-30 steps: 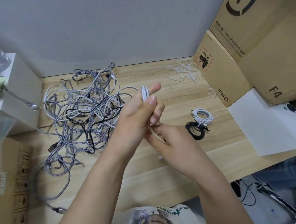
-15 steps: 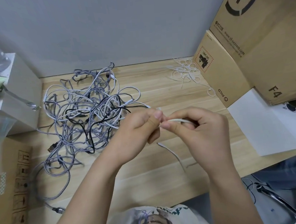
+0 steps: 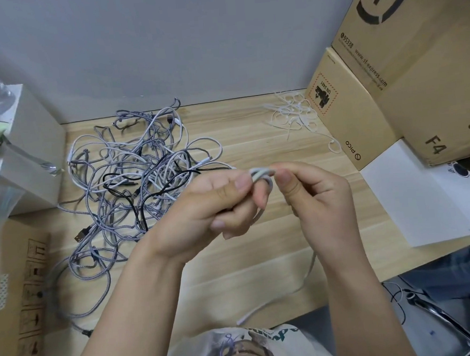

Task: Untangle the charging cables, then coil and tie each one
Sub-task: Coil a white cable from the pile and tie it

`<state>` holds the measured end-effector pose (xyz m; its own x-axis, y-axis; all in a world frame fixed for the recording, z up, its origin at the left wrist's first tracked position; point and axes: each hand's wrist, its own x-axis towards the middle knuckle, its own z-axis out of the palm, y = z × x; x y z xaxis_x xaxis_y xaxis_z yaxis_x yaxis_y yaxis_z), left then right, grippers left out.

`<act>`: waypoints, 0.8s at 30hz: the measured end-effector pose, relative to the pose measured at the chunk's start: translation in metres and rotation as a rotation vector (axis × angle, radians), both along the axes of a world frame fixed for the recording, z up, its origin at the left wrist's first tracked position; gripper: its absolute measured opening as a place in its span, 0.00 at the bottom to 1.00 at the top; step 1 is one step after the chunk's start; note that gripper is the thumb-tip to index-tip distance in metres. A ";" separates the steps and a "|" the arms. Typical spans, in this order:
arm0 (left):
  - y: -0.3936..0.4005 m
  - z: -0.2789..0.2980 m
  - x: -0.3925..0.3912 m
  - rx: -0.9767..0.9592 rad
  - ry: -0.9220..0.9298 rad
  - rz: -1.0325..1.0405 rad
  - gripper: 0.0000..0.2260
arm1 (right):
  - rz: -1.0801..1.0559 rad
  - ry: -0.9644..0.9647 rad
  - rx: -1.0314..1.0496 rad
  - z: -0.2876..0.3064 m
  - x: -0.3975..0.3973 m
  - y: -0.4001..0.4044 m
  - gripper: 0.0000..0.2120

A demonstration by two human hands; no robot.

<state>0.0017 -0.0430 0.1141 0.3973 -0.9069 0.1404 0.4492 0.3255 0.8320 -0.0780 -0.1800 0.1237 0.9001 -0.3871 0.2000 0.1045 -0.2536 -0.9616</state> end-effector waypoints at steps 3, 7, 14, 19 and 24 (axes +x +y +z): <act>-0.003 0.005 0.002 -0.188 0.115 0.015 0.10 | 0.107 0.102 -0.006 -0.008 0.001 0.002 0.08; -0.007 0.012 0.006 -0.285 0.162 0.117 0.11 | 0.232 0.245 -0.040 -0.016 0.001 0.009 0.11; -0.018 0.002 0.008 0.057 0.001 0.564 0.11 | 0.241 0.336 -0.385 -0.011 -0.004 0.013 0.13; -0.019 -0.011 0.007 0.347 -0.313 0.602 0.11 | 0.176 0.225 -0.474 -0.008 -0.007 0.013 0.18; -0.016 -0.016 0.003 0.529 -0.500 0.477 0.11 | 0.076 0.175 -0.407 -0.004 -0.009 0.011 0.11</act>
<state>0.0044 -0.0586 0.0981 0.7559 -0.6547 0.0065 -0.0948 -0.0995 0.9905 -0.0871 -0.1689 0.1193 0.9567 -0.2401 0.1645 -0.0180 -0.6128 -0.7900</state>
